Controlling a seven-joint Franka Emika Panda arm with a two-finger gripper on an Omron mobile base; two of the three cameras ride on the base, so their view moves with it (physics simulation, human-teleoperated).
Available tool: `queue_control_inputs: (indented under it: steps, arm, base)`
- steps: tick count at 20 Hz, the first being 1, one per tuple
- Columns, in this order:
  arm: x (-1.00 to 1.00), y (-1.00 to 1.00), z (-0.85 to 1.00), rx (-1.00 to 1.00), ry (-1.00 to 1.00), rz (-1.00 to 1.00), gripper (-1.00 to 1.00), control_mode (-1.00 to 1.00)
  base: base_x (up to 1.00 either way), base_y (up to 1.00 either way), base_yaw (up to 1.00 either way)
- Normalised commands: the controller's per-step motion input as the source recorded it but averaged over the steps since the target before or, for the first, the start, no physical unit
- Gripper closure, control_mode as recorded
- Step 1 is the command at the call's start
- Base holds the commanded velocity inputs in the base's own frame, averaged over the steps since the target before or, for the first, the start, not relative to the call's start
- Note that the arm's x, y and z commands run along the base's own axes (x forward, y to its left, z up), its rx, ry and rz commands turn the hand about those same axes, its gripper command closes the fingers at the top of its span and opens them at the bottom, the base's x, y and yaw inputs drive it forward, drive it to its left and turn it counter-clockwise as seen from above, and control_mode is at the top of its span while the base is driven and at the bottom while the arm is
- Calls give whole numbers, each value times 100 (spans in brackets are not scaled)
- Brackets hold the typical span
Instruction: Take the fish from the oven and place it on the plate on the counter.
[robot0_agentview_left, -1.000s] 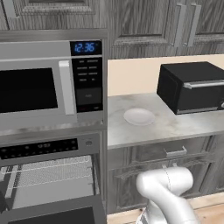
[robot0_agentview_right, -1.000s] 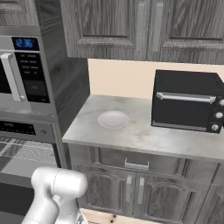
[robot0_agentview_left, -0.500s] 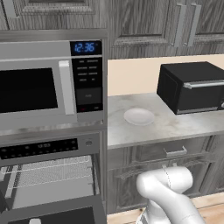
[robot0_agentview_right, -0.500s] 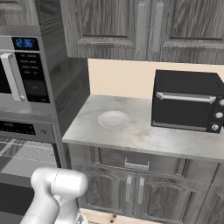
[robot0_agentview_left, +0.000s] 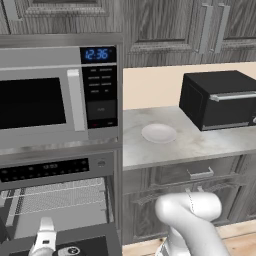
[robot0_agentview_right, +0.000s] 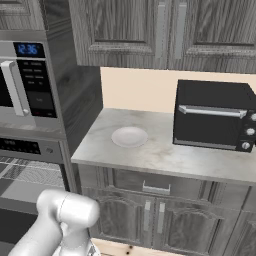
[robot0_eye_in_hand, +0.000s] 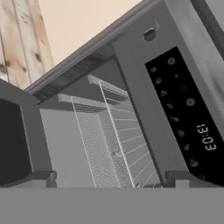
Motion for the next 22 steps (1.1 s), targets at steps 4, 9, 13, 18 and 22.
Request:
queue_control_inputs:
  steps: [4, 9, 13, 18, 22]
  arm:
    - [39, 0, -47, -8, 9, 0, -100, -100]
    - [27, 4, -44, -12, 19, -1, -100, -100]
    - [23, 22, -33, -17, 31, -2, -100, -100]
    - [21, 35, -34, -16, 26, -3, -100, -100]
    - [30, 28, -61, 0, 0, -10, -100, -100]
  base:
    - [0, 0, 0]
    - [0, 0, 0]
    - [0, 0, 0]
    - [0, 0, 0]
    - [0, 0, 0]
